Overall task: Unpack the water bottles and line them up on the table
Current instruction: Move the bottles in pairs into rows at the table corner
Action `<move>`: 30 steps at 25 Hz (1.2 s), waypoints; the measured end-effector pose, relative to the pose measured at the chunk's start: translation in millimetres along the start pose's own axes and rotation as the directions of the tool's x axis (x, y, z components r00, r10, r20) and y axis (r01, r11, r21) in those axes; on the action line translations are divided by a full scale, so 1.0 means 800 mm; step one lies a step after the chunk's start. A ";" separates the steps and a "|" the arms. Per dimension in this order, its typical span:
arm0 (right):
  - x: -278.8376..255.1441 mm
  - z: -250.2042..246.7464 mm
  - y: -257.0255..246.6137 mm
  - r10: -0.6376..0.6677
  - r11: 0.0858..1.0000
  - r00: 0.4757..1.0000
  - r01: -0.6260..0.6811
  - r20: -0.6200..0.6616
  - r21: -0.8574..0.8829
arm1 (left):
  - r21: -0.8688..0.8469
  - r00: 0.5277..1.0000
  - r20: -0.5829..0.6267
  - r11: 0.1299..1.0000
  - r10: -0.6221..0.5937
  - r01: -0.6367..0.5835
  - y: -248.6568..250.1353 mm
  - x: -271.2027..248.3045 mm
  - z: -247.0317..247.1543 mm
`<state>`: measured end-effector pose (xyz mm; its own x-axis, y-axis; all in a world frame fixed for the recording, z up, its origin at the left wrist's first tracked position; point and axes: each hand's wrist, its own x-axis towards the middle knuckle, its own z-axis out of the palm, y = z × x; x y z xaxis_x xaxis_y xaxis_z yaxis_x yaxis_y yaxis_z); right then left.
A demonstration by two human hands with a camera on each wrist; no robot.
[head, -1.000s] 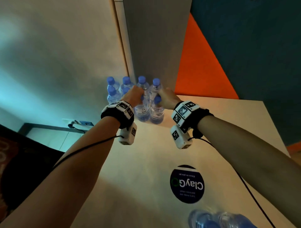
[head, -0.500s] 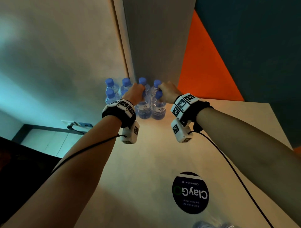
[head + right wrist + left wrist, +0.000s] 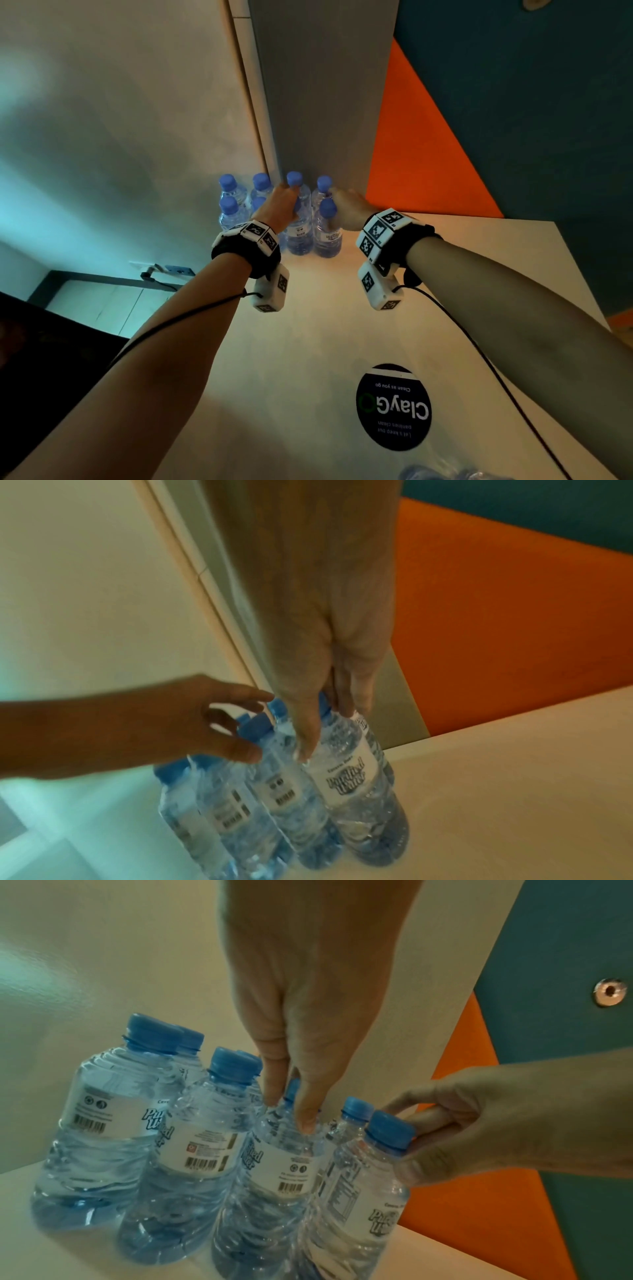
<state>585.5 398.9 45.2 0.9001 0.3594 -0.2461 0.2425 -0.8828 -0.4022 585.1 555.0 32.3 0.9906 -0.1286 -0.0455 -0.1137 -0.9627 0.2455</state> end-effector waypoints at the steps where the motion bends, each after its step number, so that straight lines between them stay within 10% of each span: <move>1: -0.013 -0.006 0.002 -0.026 0.997 0.999 0.024 0.026 0.073 | -0.033 0.999 -0.035 0.999 0.004 -0.005 0.002 -0.009 0.000; 5: -0.086 -0.041 0.003 -0.124 0.976 0.989 0.136 -0.076 0.170 | -0.129 0.991 -0.129 0.990 0.040 -0.057 0.030 -0.076 -0.006; 18: -0.433 -0.023 0.078 -0.115 0.976 0.982 0.084 0.150 0.201 | -0.426 0.902 0.294 0.888 0.316 -0.172 0.205 -0.379 0.028; 30: -0.540 0.063 0.125 -0.099 0.980 0.985 0.072 0.138 0.186 | -0.393 0.886 0.346 0.905 0.310 -0.163 0.245 -0.445 0.070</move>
<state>202.9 170.8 66.8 0.8130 0.4833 -0.3246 0.2353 -0.7827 -0.5761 205.9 398.4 42.4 0.8162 -0.4943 -0.2993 -0.2348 -0.7570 0.6097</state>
